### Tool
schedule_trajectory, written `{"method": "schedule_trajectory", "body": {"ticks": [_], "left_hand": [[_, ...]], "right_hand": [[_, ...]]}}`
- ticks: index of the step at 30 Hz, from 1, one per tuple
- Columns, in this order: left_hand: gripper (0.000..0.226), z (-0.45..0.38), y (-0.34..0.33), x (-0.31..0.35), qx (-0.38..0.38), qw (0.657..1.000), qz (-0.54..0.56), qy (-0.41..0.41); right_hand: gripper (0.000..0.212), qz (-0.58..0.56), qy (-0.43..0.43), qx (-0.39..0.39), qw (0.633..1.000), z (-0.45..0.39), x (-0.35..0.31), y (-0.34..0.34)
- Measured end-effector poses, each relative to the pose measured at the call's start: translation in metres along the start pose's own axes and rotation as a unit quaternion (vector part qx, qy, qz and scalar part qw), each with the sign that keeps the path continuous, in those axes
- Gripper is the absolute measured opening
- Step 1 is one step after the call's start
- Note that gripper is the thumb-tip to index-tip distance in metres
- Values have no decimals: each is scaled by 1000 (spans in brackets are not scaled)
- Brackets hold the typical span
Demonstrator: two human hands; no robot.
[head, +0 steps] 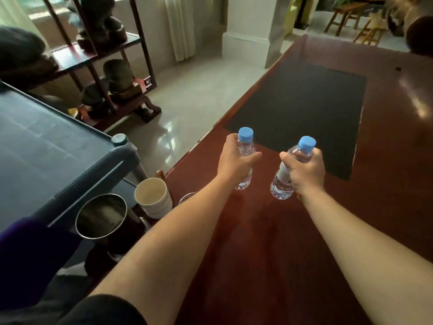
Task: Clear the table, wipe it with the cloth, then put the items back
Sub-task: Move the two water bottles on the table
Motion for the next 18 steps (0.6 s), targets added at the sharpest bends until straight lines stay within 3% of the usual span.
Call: {"method": "schedule_trajectory", "body": {"ticks": [9, 18], "left_hand": [[60, -26, 81, -49, 117, 992, -26, 44], [62, -33, 98, -89, 143, 987, -3, 76]], "right_hand": [[50, -24, 41, -100, 994, 2, -34, -115], [43, -17, 62, -156, 986, -6, -46, -187]]}}
Point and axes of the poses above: each hand's wrist, its own z-axis away from the middle knuckle, its own y-axis out of the back of the hand, x = y × z, the point moved 3 cm from there along -z, towards the middle knuckle, and after that the axes turned 1 degree about x, right-handed, at the moved point
